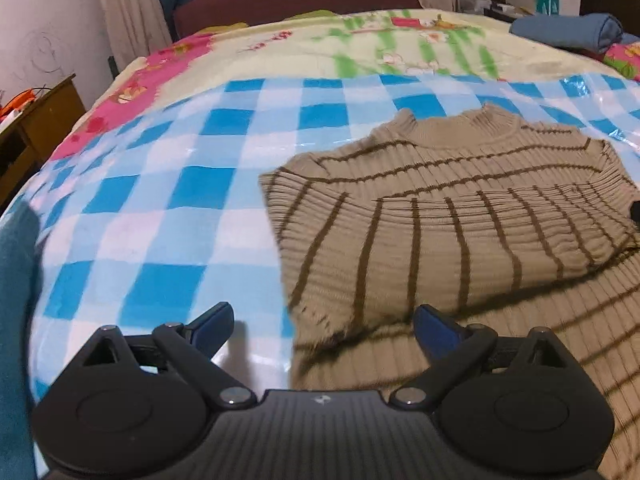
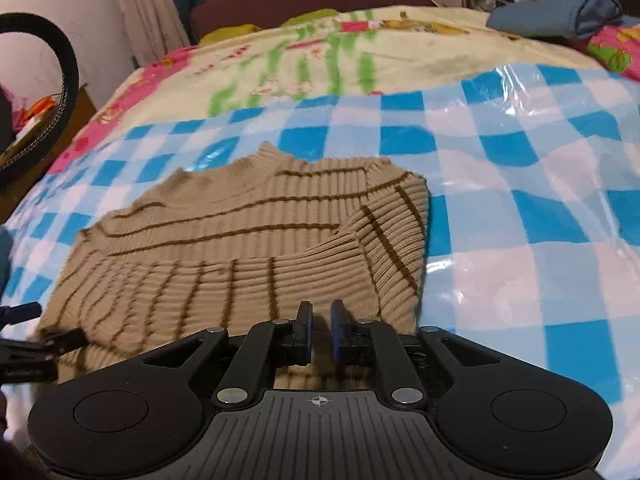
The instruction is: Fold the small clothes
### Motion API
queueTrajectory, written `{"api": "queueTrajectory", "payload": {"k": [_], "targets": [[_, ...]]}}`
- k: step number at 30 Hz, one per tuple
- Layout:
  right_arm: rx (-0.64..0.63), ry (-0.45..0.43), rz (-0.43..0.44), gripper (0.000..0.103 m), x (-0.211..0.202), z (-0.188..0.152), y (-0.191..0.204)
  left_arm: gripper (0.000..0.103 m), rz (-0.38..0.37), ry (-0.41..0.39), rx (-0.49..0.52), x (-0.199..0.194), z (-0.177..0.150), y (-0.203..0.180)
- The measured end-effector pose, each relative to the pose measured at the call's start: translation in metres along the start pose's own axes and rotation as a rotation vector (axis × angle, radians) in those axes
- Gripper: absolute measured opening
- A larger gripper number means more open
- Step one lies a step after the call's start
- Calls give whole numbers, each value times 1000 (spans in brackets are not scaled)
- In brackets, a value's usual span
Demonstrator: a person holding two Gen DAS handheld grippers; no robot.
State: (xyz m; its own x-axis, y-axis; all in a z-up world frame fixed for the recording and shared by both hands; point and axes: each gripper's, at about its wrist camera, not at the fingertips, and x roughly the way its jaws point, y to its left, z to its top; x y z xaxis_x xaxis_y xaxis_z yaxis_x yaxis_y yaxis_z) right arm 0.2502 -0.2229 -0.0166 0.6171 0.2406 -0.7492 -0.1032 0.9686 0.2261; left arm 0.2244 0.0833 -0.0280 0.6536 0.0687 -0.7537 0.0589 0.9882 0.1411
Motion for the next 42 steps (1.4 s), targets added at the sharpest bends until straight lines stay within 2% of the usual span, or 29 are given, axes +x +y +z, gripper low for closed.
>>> {"api": "queueTrajectory", "payload": {"k": [2,5,8,13,18,22,24,26,28,29,30,31,33,36,42], "targets": [[-28,3,22,15,-23,-10,3,102,1,-14,10,-19,-8,6],[-59,44,46,15,-60,-33,4,102,-46,-5,-4,-57,-28,16],[-46,139,63,22,-96,-66,1,102,-67,22,1,-95,-55,21],[31,271,108,23,-138,-113,1,102,-116,93,-31,-143,-99,19],[124,350,136,26,-149,-149,9,102,-154,141,-65,-171,-132,8],[136,360,113,31,-144,-163,17,102,-209,180,-106,-176,-147,-2],[123,369,95,35,-142,-169,19,102,-175,181,-74,-177,-150,-11],[98,378,70,35,-142,-175,19,98,-132,192,-47,-174,-153,-15],[89,374,56,34,-144,-181,15,87,-133,197,-53,-171,-152,-15],[98,367,57,30,-146,-182,11,81,-140,196,-62,-170,-151,-15],[110,365,65,24,-147,-182,7,68,-151,200,-70,-170,-150,-15],[120,364,77,20,-149,-182,4,61,-169,208,-77,-169,-149,-15],[137,364,97,12,-153,-183,-2,54,-201,218,-80,-170,-150,-17],[161,357,98,7,-162,-183,-13,52,-218,217,-67,-173,-153,-18],[199,323,81,5,-178,-182,-30,52,-211,228,-87,-174,-156,-16]]}}
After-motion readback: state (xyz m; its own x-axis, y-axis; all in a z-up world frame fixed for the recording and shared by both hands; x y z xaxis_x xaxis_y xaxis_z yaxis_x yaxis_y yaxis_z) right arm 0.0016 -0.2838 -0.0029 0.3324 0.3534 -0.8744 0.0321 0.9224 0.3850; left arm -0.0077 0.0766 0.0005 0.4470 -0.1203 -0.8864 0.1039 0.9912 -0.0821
